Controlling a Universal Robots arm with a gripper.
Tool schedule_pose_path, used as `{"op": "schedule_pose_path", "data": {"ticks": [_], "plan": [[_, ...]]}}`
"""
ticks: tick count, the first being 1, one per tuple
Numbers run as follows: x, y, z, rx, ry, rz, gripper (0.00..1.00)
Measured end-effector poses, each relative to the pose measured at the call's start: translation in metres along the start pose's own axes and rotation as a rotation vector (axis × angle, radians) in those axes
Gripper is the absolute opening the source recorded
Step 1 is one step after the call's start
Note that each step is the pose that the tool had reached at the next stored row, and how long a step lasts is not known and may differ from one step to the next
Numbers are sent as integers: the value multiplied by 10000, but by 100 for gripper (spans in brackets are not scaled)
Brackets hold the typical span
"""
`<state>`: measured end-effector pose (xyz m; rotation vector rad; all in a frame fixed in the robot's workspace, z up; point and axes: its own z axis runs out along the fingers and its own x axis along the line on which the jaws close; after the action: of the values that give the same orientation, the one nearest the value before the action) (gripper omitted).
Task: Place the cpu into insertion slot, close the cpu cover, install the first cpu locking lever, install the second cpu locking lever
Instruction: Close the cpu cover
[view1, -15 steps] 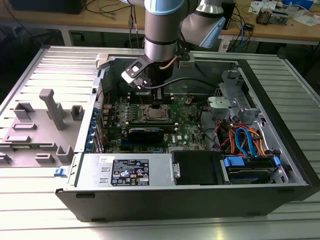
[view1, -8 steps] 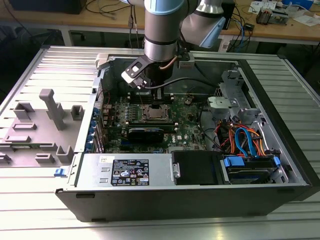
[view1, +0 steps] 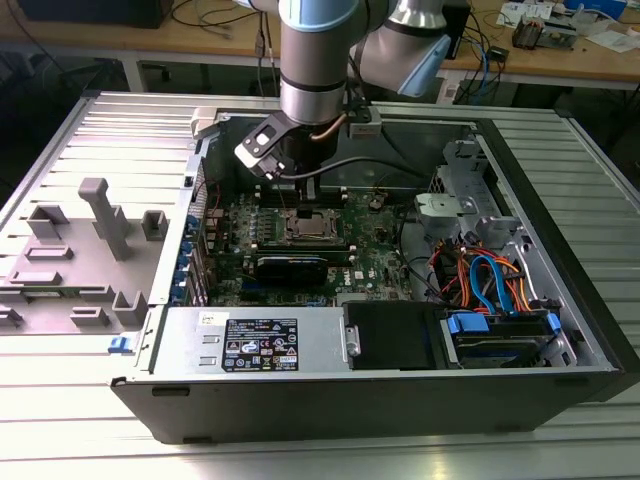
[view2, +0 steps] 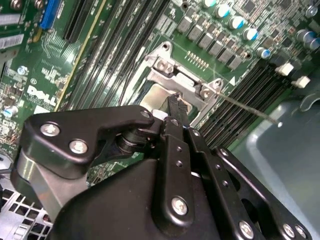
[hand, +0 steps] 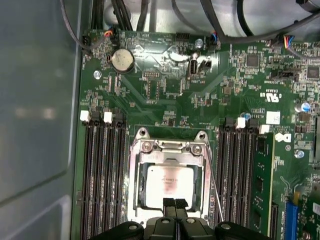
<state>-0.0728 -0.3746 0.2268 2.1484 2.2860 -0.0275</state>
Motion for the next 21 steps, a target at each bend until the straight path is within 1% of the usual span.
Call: {"op": "schedule_pose_path", "data": {"ticks": [5, 10, 13, 17, 21], "plan": [[5, -67, 57, -1, 0, -3, 11], [8, -91, 145, -18, 0, -28, 11], [9, -97, 180, -24, 18, -39, 11], [9, -98, 208, -20, 16, -42, 11], [11, -93, 181, -24, 20, -74, 11]]}}
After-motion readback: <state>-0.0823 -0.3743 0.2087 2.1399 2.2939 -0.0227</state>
